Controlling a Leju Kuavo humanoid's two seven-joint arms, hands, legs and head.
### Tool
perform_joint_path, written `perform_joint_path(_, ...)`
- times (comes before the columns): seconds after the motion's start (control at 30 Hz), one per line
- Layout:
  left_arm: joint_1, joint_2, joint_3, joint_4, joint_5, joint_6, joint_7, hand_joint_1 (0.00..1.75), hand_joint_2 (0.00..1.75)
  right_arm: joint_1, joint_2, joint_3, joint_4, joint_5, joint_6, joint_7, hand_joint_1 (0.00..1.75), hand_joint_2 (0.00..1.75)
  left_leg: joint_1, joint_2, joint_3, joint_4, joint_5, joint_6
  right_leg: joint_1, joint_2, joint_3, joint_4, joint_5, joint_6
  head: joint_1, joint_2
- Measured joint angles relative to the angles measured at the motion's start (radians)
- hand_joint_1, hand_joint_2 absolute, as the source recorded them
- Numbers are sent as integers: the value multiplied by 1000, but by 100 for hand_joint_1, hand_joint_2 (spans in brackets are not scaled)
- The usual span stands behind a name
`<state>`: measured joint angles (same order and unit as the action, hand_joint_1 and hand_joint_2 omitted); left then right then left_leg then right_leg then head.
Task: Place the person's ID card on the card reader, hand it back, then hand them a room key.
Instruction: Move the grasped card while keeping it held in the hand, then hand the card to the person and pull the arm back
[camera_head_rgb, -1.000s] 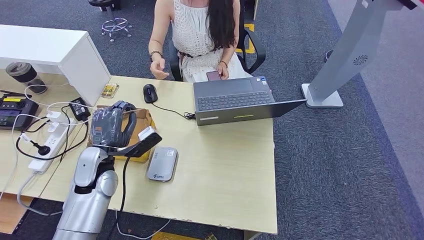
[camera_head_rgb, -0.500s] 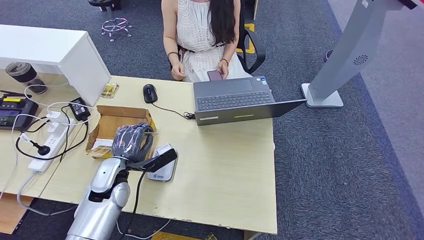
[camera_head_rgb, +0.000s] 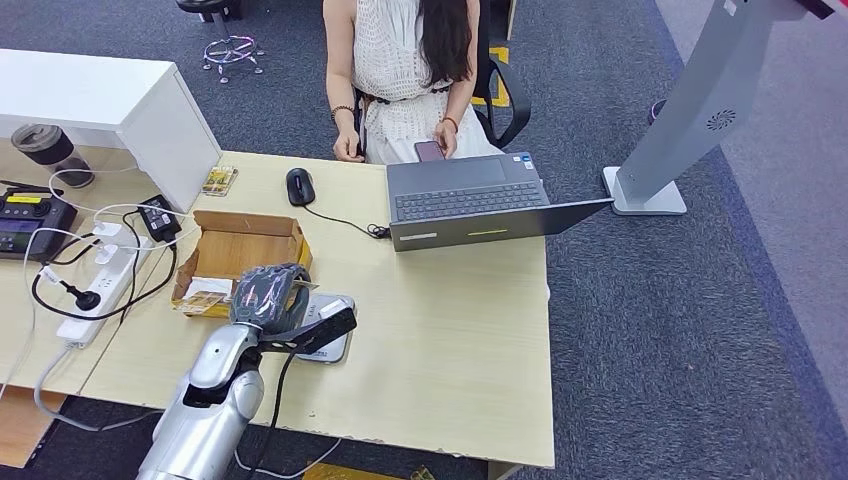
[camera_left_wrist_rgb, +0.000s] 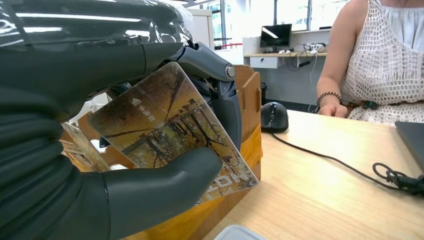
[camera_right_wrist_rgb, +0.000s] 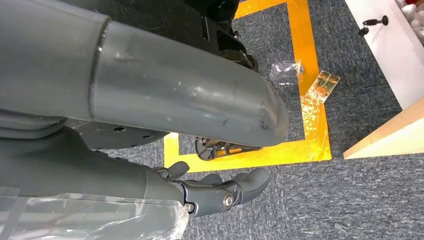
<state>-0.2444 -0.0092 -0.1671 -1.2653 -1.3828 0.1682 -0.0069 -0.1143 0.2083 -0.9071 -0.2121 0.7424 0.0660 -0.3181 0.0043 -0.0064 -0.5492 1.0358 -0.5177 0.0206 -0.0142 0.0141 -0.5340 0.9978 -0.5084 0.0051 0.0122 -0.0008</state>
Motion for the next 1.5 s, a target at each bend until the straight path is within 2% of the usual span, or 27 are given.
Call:
perform_joint_path(0.63, -1, 1, -56, 62, -49, 9, -15, 175, 175, 2, 3, 1, 0, 13, 3, 1, 0, 0, 0, 0, 0, 0, 0, 0, 0, 0, 0, 0, 0, 0, 0, 0)
perform_joint_path(1.5, -4, 5, -58, 88, -51, -5, -15, 175, 175, 5, 7, 1, 0, 15, 4, 5, 0, 0, 0, 0, 0, 0, 0, 0, 0, 0, 0, 0, 0, 0, 0, 0)
